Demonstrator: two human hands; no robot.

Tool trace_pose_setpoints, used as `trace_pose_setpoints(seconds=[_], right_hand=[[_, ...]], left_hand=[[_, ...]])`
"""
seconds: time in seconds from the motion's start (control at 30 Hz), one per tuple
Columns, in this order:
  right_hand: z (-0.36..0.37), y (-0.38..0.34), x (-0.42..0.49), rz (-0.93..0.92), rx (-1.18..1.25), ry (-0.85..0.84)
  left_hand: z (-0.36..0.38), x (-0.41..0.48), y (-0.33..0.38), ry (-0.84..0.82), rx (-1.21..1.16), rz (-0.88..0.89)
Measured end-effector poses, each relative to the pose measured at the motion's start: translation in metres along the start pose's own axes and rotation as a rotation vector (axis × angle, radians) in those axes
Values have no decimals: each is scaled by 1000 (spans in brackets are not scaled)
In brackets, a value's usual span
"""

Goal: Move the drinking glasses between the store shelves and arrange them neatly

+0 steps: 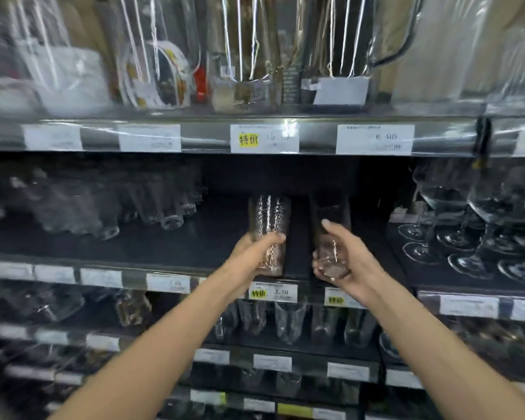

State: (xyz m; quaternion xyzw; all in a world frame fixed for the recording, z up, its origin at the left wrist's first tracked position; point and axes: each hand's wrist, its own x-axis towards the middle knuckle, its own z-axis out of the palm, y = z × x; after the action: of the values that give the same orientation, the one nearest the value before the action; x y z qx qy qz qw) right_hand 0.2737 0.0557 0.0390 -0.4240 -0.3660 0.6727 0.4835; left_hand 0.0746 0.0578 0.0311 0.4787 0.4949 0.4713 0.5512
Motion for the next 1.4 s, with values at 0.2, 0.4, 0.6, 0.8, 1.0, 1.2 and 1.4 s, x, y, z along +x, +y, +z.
trace_pose_setpoints(seconds=[0.2, 0.4, 0.6, 0.8, 1.0, 1.2, 1.4], right_hand=[[31, 41, -71, 0, 255, -162], [88, 80, -127, 0, 111, -296], [157, 109, -152, 32, 67, -454], [229, 138, -157, 85, 45, -592], [293, 163, -149, 115, -2, -620], [359, 186, -135, 92, -34, -626], [421, 213, -123, 43, -81, -543]], left_hand=[[-30, -104, -6, 106, -189, 9], [-78, -200, -5, 311, -174, 205], [-127, -269, -6, 493, -207, 266], [-182, -307, -6, 619, -248, 309], [-248, -318, -10, 610, -222, 311], [-322, -319, -9, 599, -228, 306], [-394, -318, -13, 561, -240, 263]])
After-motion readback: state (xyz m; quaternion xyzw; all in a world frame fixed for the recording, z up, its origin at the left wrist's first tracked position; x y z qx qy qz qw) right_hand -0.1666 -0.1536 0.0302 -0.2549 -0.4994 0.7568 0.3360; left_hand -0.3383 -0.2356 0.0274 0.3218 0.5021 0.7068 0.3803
